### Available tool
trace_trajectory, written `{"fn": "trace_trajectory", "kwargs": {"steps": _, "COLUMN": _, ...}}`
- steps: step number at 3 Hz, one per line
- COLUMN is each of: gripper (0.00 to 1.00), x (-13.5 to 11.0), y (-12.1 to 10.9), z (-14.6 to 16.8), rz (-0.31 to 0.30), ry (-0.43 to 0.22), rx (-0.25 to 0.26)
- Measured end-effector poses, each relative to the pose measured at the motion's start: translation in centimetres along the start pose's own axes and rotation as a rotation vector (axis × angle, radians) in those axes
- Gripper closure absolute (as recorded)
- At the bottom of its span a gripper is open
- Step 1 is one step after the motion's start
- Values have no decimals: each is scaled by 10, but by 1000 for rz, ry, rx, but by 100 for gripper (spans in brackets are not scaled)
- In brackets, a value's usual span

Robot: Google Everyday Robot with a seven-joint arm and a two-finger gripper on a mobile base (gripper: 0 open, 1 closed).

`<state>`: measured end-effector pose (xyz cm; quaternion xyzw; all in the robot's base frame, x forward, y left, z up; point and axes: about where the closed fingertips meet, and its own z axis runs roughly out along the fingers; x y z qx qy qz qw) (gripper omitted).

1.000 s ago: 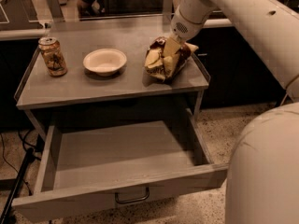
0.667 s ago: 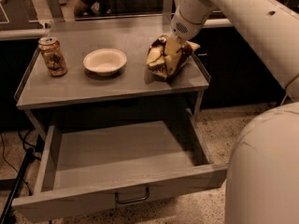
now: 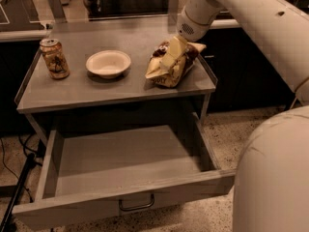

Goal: Pick brown chip bag from top drawer and place on counter

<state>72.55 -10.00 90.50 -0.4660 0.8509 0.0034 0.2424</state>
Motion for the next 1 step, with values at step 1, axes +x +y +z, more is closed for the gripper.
{"fn": "trace_trajectory", "kwargs": {"steps": 1, "gripper": 0, "x": 0, "y": 0, "z": 0, "rz": 0, "ry": 0, "rx": 0}}
